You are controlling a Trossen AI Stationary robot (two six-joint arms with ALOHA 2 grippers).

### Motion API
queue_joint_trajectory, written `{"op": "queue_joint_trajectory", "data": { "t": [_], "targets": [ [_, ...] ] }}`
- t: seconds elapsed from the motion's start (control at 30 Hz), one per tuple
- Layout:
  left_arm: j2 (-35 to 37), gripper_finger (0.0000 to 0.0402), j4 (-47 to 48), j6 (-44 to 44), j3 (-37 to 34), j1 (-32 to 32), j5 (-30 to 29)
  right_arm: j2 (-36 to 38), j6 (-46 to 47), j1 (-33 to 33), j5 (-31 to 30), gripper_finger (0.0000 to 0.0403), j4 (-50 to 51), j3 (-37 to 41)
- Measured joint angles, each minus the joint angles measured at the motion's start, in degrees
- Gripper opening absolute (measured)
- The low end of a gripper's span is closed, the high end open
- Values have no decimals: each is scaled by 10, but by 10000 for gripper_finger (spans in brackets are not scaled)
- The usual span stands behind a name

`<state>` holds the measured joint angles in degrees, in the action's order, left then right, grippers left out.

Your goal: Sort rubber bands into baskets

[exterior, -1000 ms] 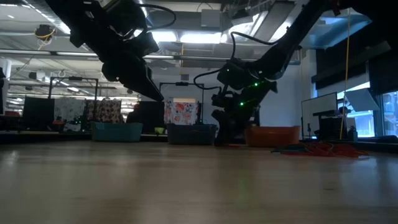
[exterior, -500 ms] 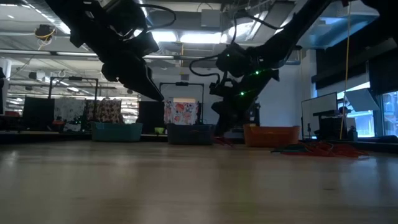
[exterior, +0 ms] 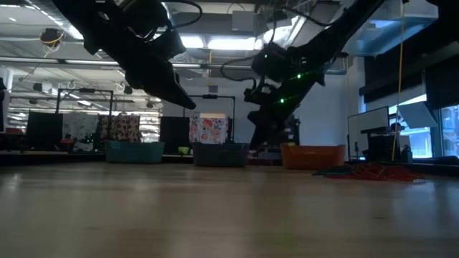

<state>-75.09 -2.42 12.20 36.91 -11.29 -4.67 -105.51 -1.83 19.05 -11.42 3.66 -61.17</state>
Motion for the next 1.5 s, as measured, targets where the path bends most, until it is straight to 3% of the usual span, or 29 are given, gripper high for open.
{"op": "queue_joint_trajectory", "data": {
  "t": [0.27, 0.7, 1.03, 1.13, 1.3, 1.5],
  "targets": [
    [19, 138, 6, 8, 0, -6, 0, 50, -9, 0, -6, 2, -43, 0],
    [30, 138, 12, 6, 0, -5, 0, 48, -79, 22, -1, 3, -252, -1],
    [30, 138, 2, -1, 0, -4, 0, 20, -26, 66, 22, 6, -276, -1],
    [30, 138, 2, -2, 0, -4, 0, 5, -24, 66, 32, 31, -276, -1],
    [30, 138, 2, -5, 0, -4, 0, -1, -25, 60, 35, 119, -261, -1],
    [30, 138, 19, -5, 0, -4, 0, 59, -34, 52, 35, 195, -157, -1]
  ]
}}
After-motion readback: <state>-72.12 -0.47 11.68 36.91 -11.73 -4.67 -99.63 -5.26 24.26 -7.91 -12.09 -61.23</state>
